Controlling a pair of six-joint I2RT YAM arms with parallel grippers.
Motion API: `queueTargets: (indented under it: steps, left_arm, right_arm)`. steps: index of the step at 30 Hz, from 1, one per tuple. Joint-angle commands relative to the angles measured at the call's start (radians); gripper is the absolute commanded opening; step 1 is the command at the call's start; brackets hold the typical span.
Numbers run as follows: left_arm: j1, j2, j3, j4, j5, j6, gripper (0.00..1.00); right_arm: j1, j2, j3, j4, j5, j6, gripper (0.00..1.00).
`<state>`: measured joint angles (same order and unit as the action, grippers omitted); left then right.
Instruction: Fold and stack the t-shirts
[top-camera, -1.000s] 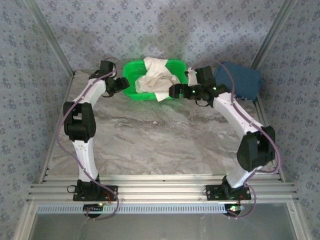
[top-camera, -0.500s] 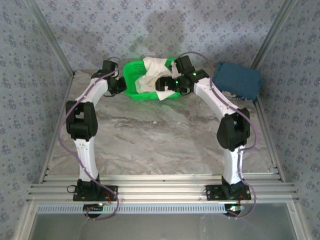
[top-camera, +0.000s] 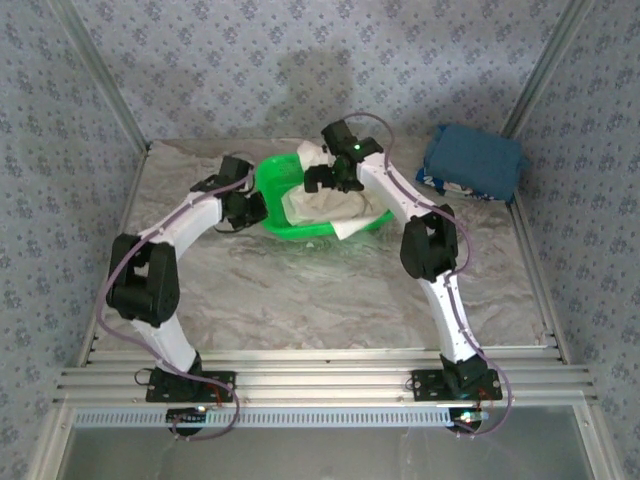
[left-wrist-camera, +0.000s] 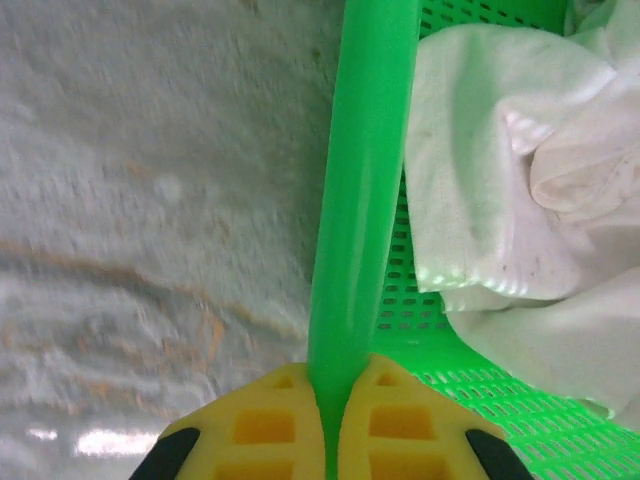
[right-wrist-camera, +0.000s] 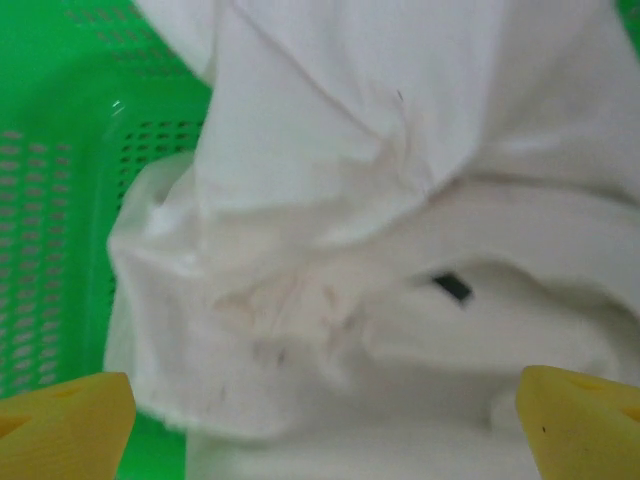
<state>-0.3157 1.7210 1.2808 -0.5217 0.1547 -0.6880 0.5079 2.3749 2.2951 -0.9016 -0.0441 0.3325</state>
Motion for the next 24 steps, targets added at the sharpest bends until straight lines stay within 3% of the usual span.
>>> queueTargets:
  steps: [1, 4, 6, 8, 10, 13, 18, 24]
  left_arm:
    - [-0.021, -0.094, -0.069, 0.002, 0.007, -0.099, 0.0]
    - [-0.031, -0.155, -0.139, 0.014, -0.001, -0.152, 0.0]
    - [-0.031, -0.185, -0.187, 0.035, 0.0, -0.186, 0.0]
    - [-0.031, -0.211, -0.23, 0.053, -0.02, -0.219, 0.0]
    - [-0.029, -0.231, -0.261, 0.074, -0.038, -0.248, 0.0]
    - [-0.029, -0.243, -0.276, 0.089, -0.06, -0.273, 0.0]
    - [0.016, -0.256, -0.329, 0.126, -0.099, -0.363, 0.0]
    - [0.126, -0.213, -0.25, 0.096, -0.154, -0.386, 0.0]
  right_arm:
    - [0.005, 0.022, -0.031, -0.006, 0.085, 0.017, 0.99]
    - [0.019, 0.033, -0.063, 0.017, 0.152, 0.037, 0.93]
    - [0.027, 0.032, -0.087, 0.032, 0.154, 0.061, 0.81]
    - [0.029, 0.033, -0.09, 0.054, 0.17, 0.073, 0.59]
    - [0.029, 0.028, -0.082, 0.067, 0.172, 0.077, 0.32]
    - [0.026, -0.001, -0.068, 0.085, 0.125, 0.083, 0.03]
    - [0.017, -0.136, -0.041, 0.205, -0.054, 0.096, 0.0]
    - [-0.01, -0.25, 0.188, 0.288, -0.305, 0.205, 0.0]
